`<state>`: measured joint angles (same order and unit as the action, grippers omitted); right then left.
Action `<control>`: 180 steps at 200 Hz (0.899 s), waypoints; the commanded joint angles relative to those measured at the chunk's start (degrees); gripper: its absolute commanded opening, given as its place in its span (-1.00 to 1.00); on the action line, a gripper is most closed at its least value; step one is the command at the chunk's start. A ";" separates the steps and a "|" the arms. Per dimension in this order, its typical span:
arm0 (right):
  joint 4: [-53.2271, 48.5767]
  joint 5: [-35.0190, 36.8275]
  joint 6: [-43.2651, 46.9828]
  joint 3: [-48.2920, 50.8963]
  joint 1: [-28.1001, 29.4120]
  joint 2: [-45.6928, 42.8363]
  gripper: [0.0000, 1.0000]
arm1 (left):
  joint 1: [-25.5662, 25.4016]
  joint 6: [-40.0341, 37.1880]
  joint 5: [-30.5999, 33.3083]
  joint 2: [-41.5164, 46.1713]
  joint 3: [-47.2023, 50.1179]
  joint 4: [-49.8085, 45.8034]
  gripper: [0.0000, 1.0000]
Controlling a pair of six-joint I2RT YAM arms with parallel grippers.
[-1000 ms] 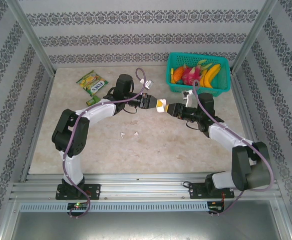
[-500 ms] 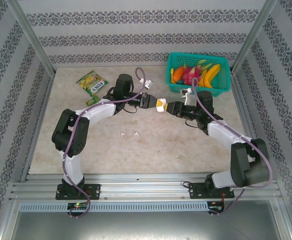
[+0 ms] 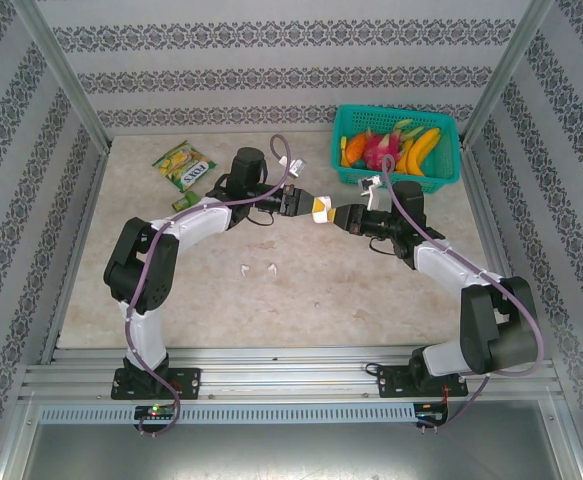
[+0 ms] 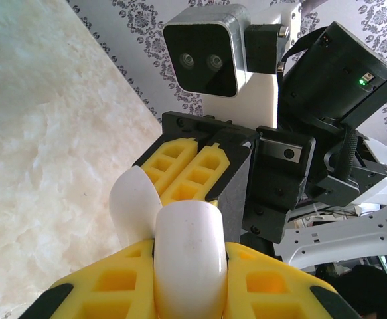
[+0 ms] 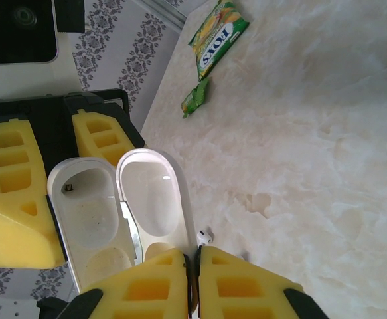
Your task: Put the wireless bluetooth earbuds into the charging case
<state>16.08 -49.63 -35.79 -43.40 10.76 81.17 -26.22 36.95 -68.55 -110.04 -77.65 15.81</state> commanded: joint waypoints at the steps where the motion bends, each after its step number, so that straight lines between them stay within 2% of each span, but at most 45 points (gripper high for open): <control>1: 0.91 -0.21 0.50 -1.99 0.28 -0.15 -0.83 | -0.88 -0.12 -1.76 -0.69 -1.71 1.50 -0.55; 33: 0.71 -0.39 0.30 -2.50 0.31 -0.30 -0.98 | -0.87 -0.40 -1.30 -0.74 -1.89 0.91 -0.37; 54: 0.36 -0.30 0.39 -2.75 0.31 -0.56 -1.00 | -0.90 -0.73 -1.06 -0.76 -2.14 0.24 -0.24; 88: -1.55 1.01 1.30 -3.24 0.23 -1.35 -1.00 | -0.74 -1.62 -0.06 -0.42 -2.51 -0.91 0.14; 113: -4.69 2.92 3.10 -3.57 0.13 -2.11 -1.00 | -0.06 -2.23 0.95 0.65 -2.34 -1.49 0.49; 119: -5.49 3.40 3.57 -3.60 0.13 -2.30 -1.00 | 0.32 -2.36 1.14 0.98 -2.25 -1.61 0.69; 123: -5.92 3.77 3.91 -3.58 0.04 -2.40 -1.00 | 0.62 -2.47 1.34 1.29 -2.17 -1.87 0.94; 125: -6.18 3.93 4.07 -3.57 0.04 -2.48 -1.00 | 0.66 -2.60 1.39 1.51 -2.12 -1.91 0.98; 157: -8.96 6.64 6.05 -3.44 -0.25 -3.63 -1.00 | 3.11 -5.57 2.24 4.70 -2.43 -6.40 1.00; 180: -11.42 8.77 7.93 -3.63 -0.21 -4.28 -1.00 | 4.11 -14.92 4.62 7.25 -5.55 -18.96 1.00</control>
<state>7.49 -43.86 -31.51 -45.28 10.72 78.87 -23.62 32.34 -66.04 -107.74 -78.56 8.84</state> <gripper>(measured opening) 0.065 0.999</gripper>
